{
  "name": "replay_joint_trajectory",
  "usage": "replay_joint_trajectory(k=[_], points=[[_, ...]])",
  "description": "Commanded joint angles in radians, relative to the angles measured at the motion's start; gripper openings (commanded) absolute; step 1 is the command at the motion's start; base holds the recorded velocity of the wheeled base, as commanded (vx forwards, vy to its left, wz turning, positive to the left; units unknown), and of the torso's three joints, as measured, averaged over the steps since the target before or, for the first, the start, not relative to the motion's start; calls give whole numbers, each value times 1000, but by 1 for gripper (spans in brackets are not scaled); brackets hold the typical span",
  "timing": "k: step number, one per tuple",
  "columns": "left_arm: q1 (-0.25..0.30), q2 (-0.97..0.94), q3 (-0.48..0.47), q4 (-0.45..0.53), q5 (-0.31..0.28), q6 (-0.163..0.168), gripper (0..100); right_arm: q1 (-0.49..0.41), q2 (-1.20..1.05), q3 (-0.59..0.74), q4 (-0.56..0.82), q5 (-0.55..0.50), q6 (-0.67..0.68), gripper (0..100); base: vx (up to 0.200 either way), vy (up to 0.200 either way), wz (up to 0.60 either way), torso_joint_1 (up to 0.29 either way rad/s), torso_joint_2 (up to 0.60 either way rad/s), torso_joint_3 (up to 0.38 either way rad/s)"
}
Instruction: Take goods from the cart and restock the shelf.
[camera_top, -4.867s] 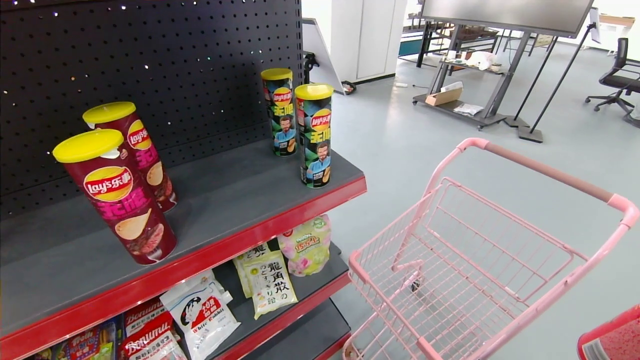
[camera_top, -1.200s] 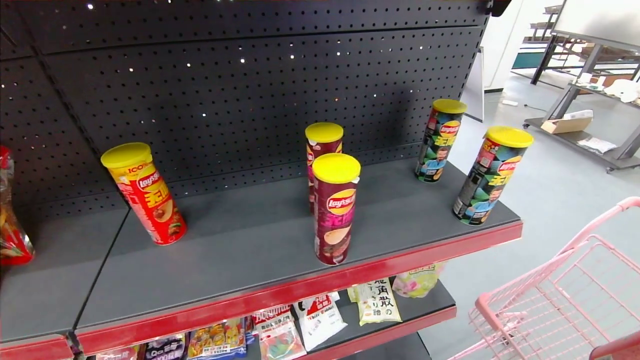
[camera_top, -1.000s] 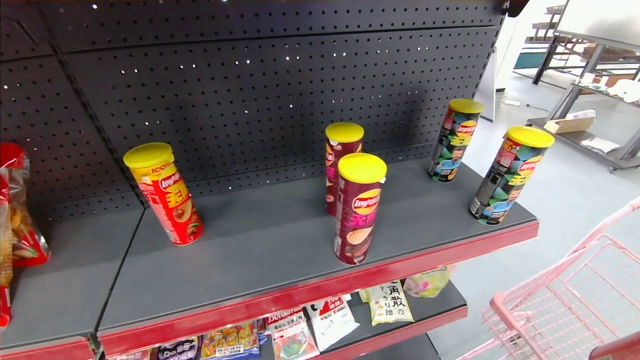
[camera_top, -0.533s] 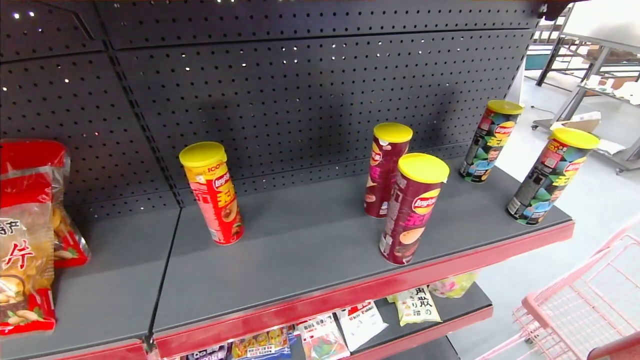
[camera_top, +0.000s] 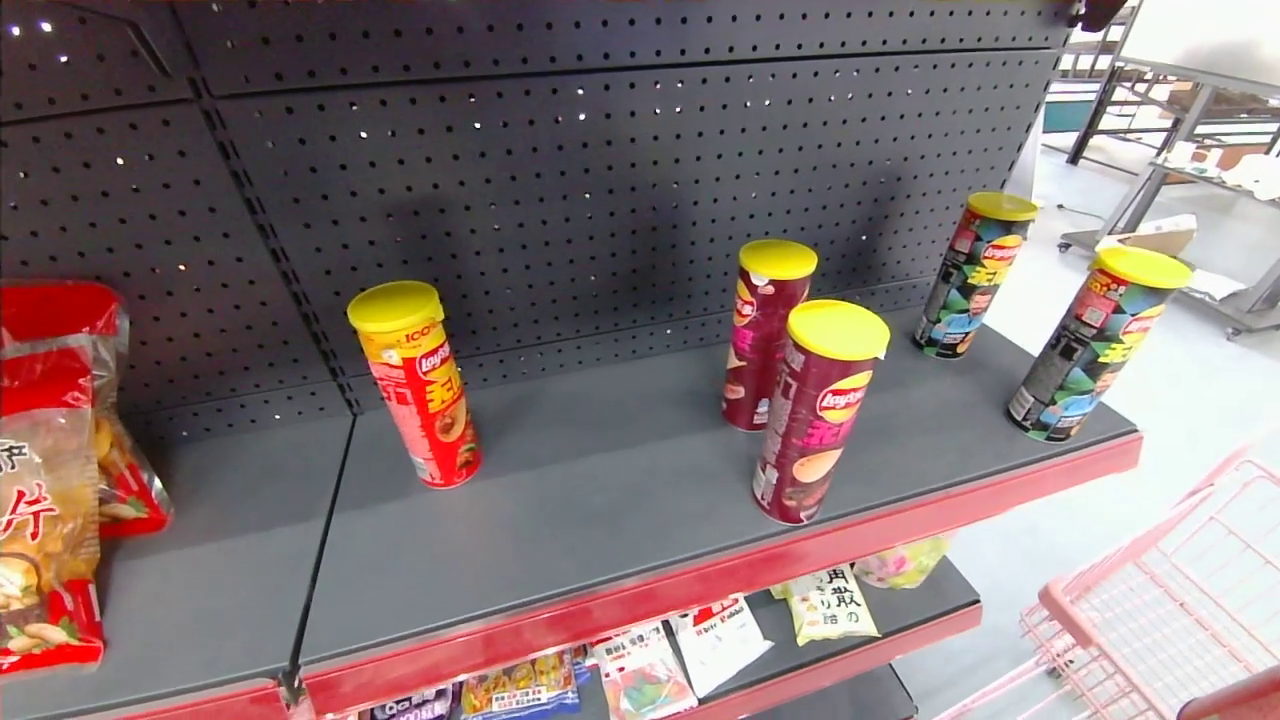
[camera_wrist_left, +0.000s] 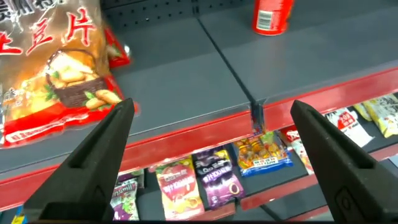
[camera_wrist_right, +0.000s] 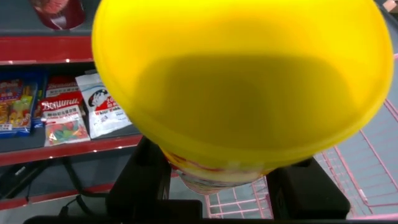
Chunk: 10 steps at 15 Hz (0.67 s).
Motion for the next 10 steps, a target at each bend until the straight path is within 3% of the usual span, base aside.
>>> replay_joint_trajectory(k=[1,5,10], points=[[0,-1,0,0,1,0,100,-1,-2,0,0,0,1,0,0,0,0,0,0,0],[-1,-1,0,0,-1,-9,100,1,-7,-1,-8,3,1,0,0,0,0,0,0,0],[-7,44,-34,-4,-13,3,100,-6,-65,2,0,-6,-22,0,0,0,0,0,0,0]])
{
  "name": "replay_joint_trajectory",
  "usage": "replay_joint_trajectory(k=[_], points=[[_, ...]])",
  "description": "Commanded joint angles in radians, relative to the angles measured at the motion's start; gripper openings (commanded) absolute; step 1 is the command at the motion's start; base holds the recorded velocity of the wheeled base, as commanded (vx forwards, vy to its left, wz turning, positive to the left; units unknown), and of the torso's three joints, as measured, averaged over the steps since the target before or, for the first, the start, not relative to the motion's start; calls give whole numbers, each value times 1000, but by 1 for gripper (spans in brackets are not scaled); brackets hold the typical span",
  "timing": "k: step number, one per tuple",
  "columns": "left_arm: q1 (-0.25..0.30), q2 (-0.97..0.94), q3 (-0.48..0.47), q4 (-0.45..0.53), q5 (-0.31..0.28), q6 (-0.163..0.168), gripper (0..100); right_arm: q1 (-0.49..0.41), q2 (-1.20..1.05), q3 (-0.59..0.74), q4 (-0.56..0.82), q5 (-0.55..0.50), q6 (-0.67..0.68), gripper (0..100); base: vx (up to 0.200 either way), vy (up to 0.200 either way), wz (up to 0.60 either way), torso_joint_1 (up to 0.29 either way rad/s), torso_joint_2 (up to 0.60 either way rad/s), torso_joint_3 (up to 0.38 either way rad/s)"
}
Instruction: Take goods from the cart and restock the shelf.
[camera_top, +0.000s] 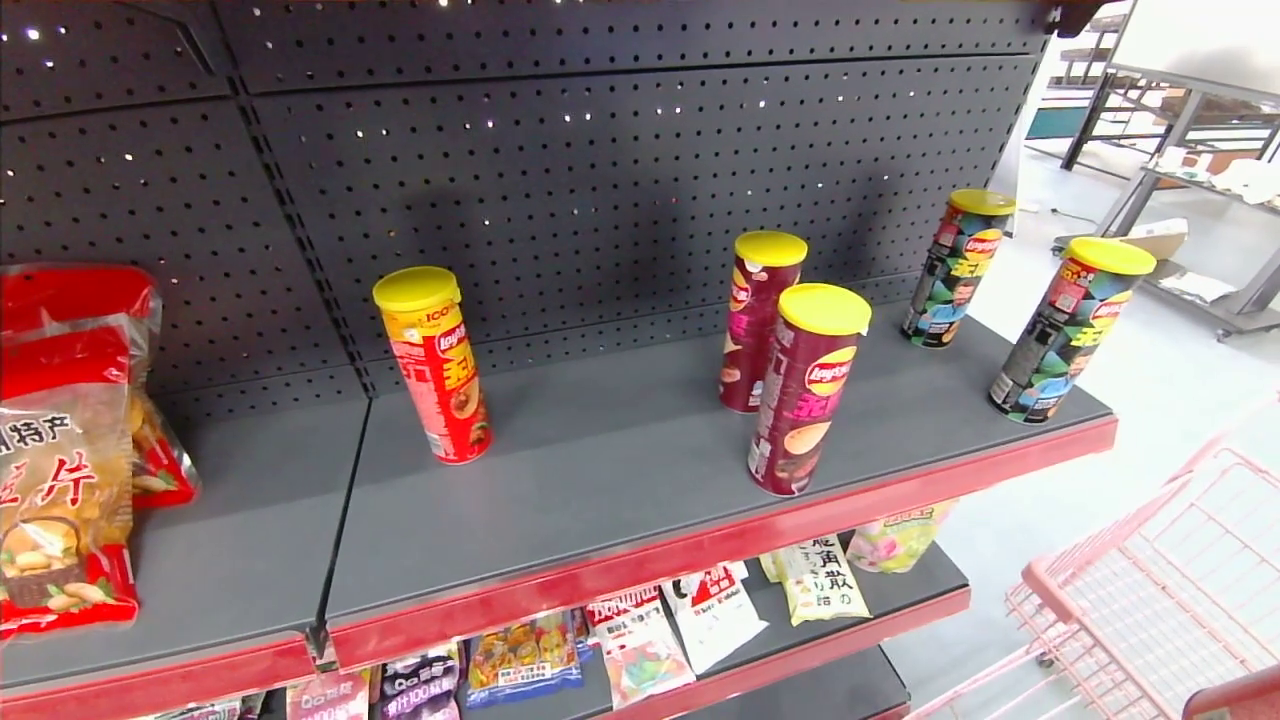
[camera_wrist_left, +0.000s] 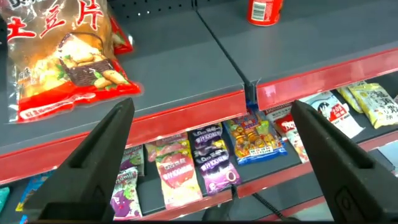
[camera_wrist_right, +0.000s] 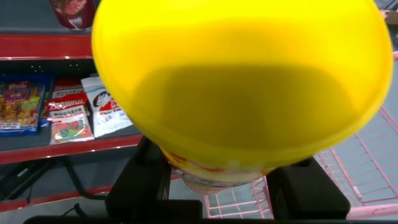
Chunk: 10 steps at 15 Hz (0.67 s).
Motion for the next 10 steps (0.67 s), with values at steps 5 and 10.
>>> replay_joint_trajectory(k=[5,10], points=[[-14,674,-351,-175,-133,-164,100,-8,-56,25,-3,1,-37,0,0,0,0,0,0,0],[-8,1170,-391,-557,-184,-149,100,-7,-53,25,-3,7,-32,0,0,0,0,0,0,0]])
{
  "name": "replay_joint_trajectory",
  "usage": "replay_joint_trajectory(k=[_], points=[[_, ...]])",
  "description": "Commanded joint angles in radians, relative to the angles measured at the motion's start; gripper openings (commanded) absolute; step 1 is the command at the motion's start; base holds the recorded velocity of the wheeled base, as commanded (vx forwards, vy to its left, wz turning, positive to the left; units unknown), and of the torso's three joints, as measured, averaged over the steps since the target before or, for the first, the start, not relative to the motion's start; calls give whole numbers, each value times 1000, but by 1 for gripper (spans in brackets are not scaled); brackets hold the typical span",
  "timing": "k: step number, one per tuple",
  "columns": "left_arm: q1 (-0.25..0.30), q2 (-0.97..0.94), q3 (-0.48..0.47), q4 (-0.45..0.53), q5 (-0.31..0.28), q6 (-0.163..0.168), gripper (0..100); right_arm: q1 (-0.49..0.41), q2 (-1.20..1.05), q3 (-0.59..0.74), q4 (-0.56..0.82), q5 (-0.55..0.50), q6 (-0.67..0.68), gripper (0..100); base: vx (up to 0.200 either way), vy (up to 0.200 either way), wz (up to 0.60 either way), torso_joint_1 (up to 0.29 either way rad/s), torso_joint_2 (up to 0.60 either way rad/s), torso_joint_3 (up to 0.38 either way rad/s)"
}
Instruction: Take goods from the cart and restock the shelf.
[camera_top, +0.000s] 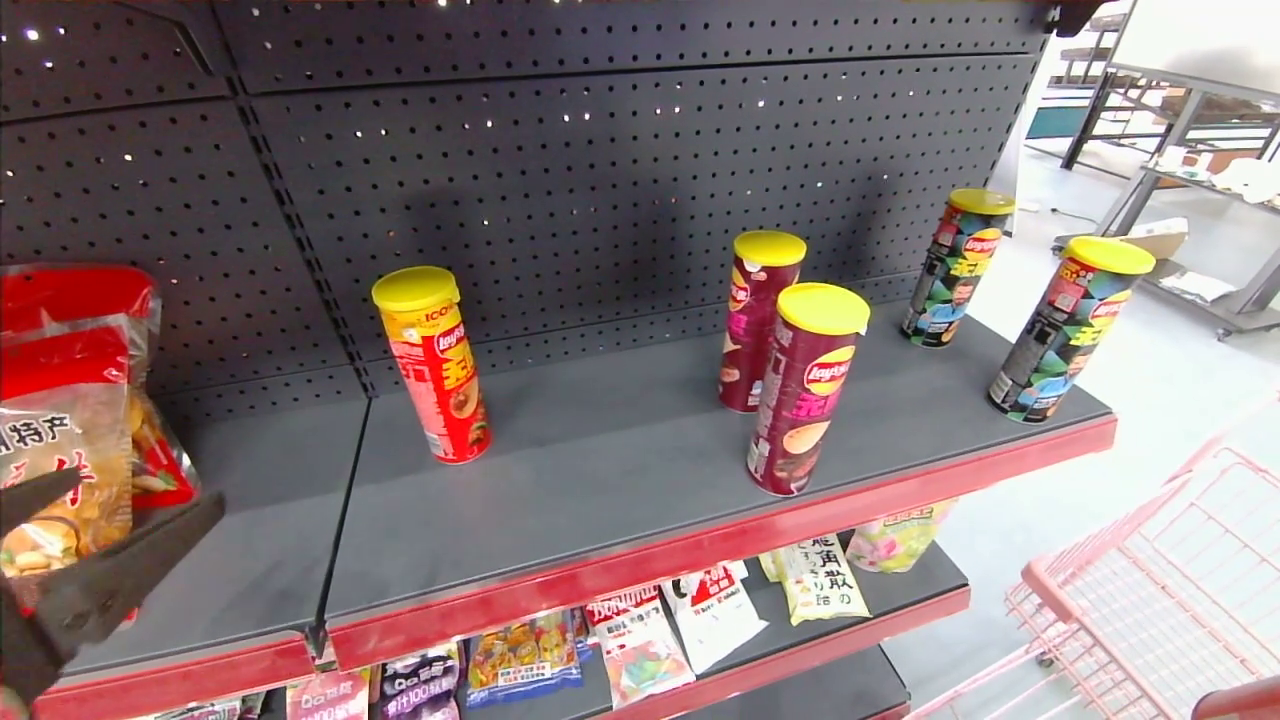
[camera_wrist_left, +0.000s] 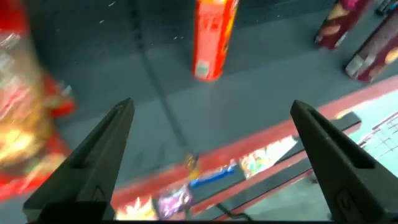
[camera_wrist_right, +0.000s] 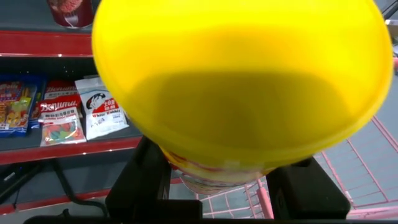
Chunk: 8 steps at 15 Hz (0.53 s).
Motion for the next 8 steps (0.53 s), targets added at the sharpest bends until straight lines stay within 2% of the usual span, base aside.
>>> replay_joint_trajectory(k=[1,6,8], points=[[3,401,-58,-214,-8,-8,100,3,12,0,0,2,2,0,0,0,0,0,0,0],[3,622,-58,-438,-8,0,100,3,27,1,0,1,37,0,0,0,0,0,0,0],[4,681,-58,-529,-16,35,100,3,30,1,-1,1,43,0,0,0,0,0,0,0]])
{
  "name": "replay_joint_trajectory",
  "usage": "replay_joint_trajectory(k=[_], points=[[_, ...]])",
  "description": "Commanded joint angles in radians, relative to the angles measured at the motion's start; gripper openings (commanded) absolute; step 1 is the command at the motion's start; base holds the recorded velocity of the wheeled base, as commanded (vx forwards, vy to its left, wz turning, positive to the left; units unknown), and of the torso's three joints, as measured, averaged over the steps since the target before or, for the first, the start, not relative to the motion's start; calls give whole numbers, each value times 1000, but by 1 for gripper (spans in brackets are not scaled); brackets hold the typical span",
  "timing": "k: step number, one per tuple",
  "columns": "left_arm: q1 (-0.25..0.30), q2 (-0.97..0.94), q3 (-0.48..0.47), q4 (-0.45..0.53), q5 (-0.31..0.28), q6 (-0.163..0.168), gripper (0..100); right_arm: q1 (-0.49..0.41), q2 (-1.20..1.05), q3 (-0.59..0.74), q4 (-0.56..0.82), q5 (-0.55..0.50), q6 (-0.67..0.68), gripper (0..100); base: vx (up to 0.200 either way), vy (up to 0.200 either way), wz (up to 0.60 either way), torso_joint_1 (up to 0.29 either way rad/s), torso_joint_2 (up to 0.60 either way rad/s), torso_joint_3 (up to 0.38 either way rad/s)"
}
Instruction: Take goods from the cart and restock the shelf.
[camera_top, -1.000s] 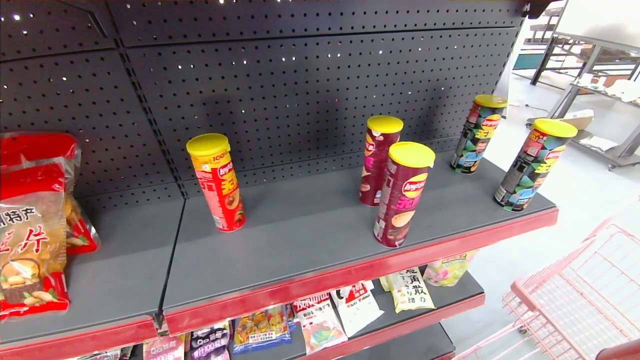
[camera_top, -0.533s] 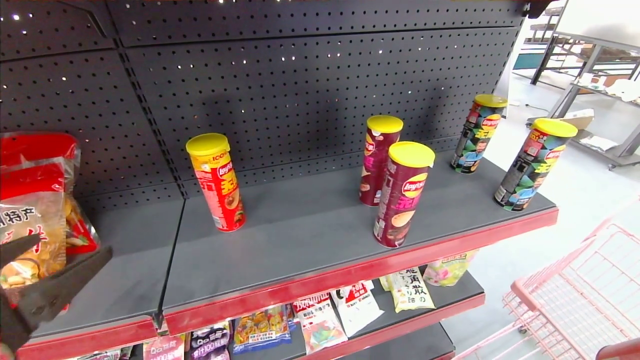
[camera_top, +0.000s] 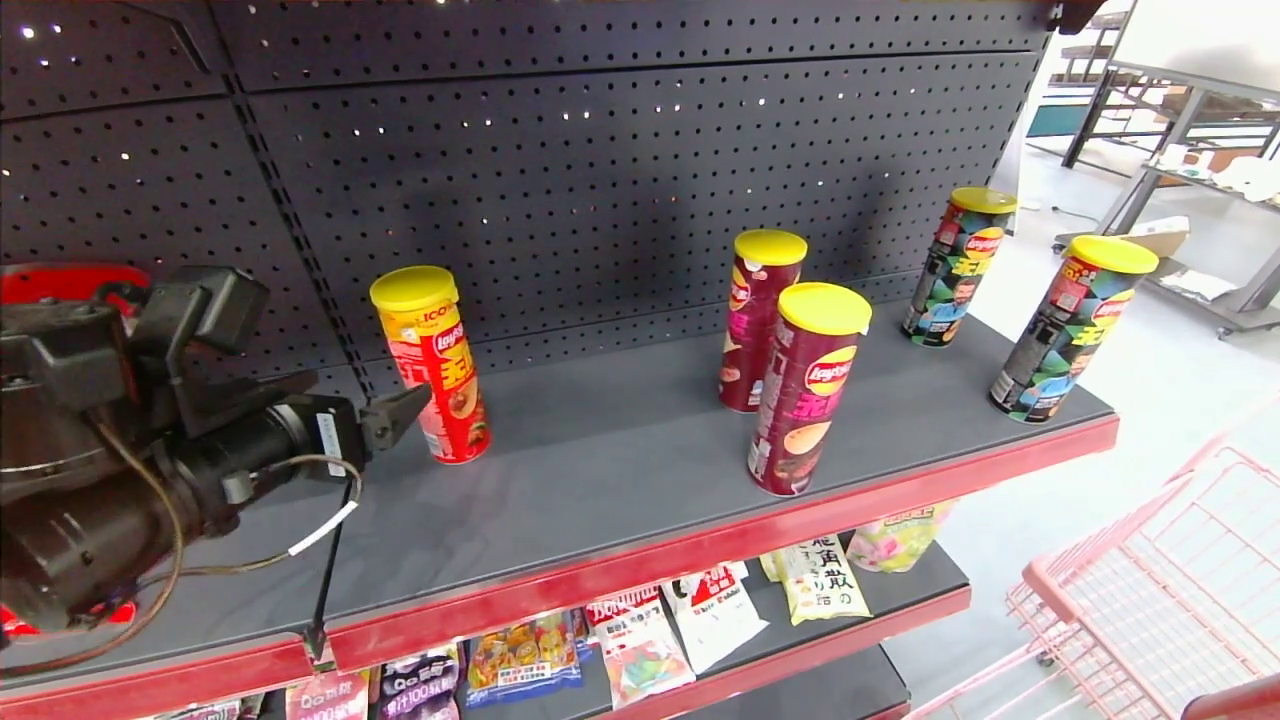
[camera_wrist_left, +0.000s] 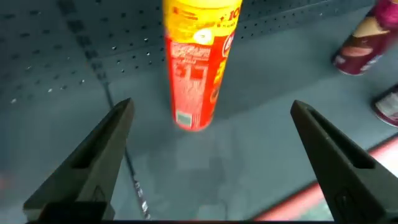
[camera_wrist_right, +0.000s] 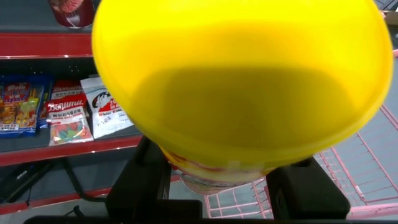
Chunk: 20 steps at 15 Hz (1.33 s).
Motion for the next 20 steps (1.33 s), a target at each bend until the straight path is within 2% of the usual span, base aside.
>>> replay_joint_trajectory(k=[1,4,6,10,14,18,20], points=[[1,106,-2,-43,-8,16,100,1,6,1,1,0,0,0,0,0,0,0,0,0],[7,132,-2,-86,-78,68,100,1,6,1,1,-1,0,0,0,0,0,0,0,0],[29,156,-11,-107,-88,94,100,1,13,1,1,-1,0,0,0,0,0,0,0,0],[66,213,-31,-210,-114,97,100,1,19,1,1,-1,0,0,0,0,0,0,0,0],[79,238,-52,-213,-154,102,100,1,32,1,1,-1,8,0,0,0,0,0,0,0],[85,271,-108,-215,-163,104,100,-1,42,2,1,-1,10,0,0,0,0,0,0,0],[92,280,-121,-215,-194,108,100,-1,50,2,-1,-1,11,0,0,0,0,0,0,0]])
